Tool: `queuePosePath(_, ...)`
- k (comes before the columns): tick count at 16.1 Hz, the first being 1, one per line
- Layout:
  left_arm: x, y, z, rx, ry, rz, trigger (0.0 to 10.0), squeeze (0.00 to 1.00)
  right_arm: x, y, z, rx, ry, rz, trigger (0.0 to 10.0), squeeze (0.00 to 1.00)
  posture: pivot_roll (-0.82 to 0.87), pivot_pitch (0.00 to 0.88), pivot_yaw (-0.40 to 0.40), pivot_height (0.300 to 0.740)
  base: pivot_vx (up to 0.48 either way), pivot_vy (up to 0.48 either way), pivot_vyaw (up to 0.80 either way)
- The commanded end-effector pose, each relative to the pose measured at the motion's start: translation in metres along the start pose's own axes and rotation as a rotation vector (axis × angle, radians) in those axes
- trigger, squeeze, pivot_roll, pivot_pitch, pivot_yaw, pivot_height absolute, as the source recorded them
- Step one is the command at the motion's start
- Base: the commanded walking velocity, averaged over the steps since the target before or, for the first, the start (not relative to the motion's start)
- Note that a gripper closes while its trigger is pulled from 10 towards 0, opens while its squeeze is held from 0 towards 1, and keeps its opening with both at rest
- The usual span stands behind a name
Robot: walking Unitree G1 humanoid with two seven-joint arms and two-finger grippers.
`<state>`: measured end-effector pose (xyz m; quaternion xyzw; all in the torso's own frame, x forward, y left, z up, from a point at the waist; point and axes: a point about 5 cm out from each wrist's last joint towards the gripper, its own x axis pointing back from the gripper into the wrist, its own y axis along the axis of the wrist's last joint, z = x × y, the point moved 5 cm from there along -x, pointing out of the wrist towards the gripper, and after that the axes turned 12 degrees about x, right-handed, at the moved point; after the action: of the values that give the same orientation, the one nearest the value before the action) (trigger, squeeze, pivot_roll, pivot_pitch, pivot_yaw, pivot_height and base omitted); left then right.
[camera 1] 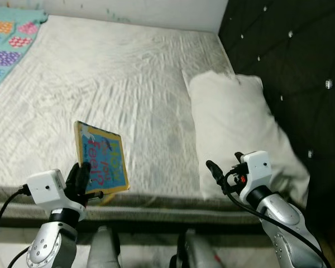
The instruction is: Clean up the room
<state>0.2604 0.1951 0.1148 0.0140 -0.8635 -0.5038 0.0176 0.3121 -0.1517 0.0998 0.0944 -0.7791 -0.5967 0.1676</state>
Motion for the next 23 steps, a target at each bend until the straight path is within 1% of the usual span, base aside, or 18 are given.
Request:
queuePosePath(1, 0.0006, 0.0074, -0.0032, -0.006, -0.006, -0.032, 0.0, 0.0, 0.0007, -0.0031, -0.0039, 0.015, -0.001, 0.012, 10.0, 0.0, -0.05, 0.159, -0.1, 0.597, 0.0, 0.0, 0.0)
queuePosePath(6, 0.0008, 0.009, -0.0056, -0.006, -0.019, -0.04, 0.0, 0.0, -0.0005, -0.0033, -0.0064, 0.023, 0.001, 0.013, 10.0, 0.0, -0.06, 0.164, -0.104, 0.597, 0.0, 0.0, 0.0)
queuePosePath(13, 0.0013, 0.01, -0.0068, -0.008, -0.029, -0.044, 0.0, 0.0, -0.002, -0.0044, -0.0058, 0.031, 0.006, 0.013, 10.0, 0.0, -0.05, 0.167, -0.105, 0.597, 0.328, 0.0, 0.0)
queuePosePath(19, -0.0015, 0.01, -0.0078, -0.008, -0.033, -0.042, 0.0, 0.0, -0.0031, -0.0044, -0.0063, 0.034, 0.005, 0.009, 10.0, 0.0, -0.06, 0.168, -0.103, 0.597, 0.387, 0.0, 0.0)
queuePosePath(23, -0.0028, 0.01, -0.0072, -0.005, -0.025, -0.042, 0.0, 0.0, -0.0031, -0.0063, -0.0057, 0.035, 0.006, 0.011, 10.0, 0.0, -0.05, 0.167, -0.102, 0.597, 0.069, 0.0, 0.0)
